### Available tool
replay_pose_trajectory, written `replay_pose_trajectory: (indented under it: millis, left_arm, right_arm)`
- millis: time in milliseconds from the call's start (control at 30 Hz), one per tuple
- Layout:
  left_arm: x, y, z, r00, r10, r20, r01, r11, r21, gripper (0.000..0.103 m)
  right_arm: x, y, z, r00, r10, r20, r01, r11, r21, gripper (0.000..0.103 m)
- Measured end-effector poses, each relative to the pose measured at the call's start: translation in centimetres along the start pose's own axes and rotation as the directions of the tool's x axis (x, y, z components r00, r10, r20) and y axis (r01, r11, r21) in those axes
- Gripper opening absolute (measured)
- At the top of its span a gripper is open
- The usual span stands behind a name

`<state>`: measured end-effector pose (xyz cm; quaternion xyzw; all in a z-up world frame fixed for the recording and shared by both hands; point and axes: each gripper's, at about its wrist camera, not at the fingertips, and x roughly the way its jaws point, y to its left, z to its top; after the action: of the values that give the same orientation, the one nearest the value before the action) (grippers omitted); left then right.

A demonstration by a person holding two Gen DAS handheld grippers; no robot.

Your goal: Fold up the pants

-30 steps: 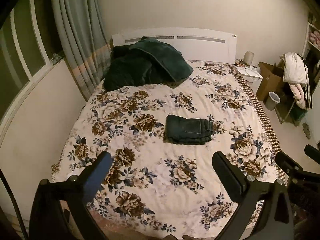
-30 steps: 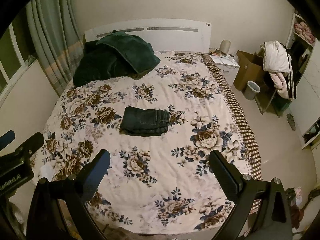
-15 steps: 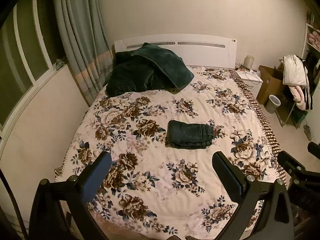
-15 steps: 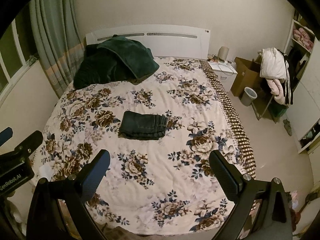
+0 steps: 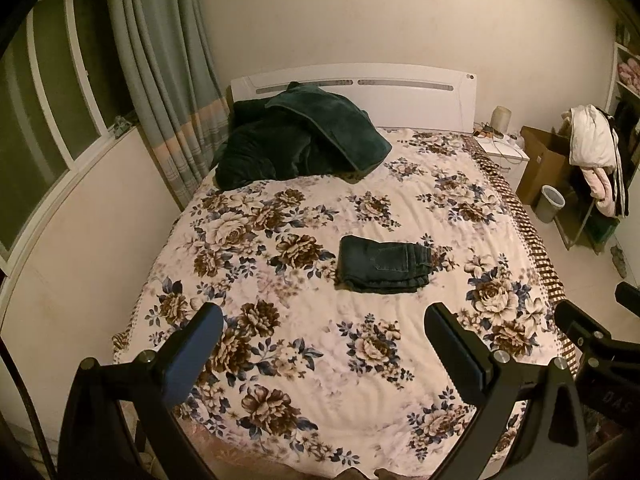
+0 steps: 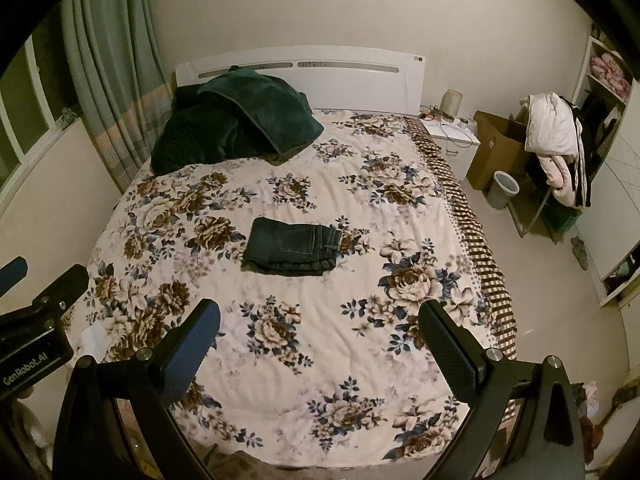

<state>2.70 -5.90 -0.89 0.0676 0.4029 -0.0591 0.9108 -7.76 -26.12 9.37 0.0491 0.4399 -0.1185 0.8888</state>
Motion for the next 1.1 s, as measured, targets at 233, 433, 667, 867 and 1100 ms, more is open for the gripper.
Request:
replay_pose_trajectory:
  millis: [233, 433, 667, 867, 1100]
  left_arm:
    - [0.1, 0.2, -0.1, 1.000, 0.005, 0.003, -0.005, 1.000, -0.006, 0.103]
    - [0.2, 0.5, -0.2, 1.000, -0.001, -0.004, 0.001, 1.000, -0.006, 0.103]
    - [0.3, 0.8, -0.2, 1.000, 0.005, 0.008, -0.005, 1.000, -0.009, 0.103]
    - [0.1, 0.9, -0.3, 1.000, 0.004, 0.012, -0.003, 1.000, -0.009, 0.103]
    - [0.0, 0.7, -0.2, 1.000, 0.005, 0.011, -0.004, 1.000, -0.009, 0.103]
  right_arm:
    - [0.0, 0.0, -0.1, 1.000, 0.000, 0.002, 0.000, 1.000, -0.001, 0.101]
    - [0.2, 0.1, -0.2, 1.000, 0.004, -0.007, -0.004, 1.000, -0.005, 0.101]
    - [0.1, 0.0, 0.1, 1.000, 0.002, -0.004, -0.002, 1.000, -0.004, 0.101]
    - [-0.5, 0.1, 0.1, 1.000, -0.005, 0.013, 0.005, 1.000, 0.003, 0.101]
    - [-0.5, 0.1, 0.0, 1.000, -0.003, 0.011, 0.003, 1.000, 0.004, 0.101]
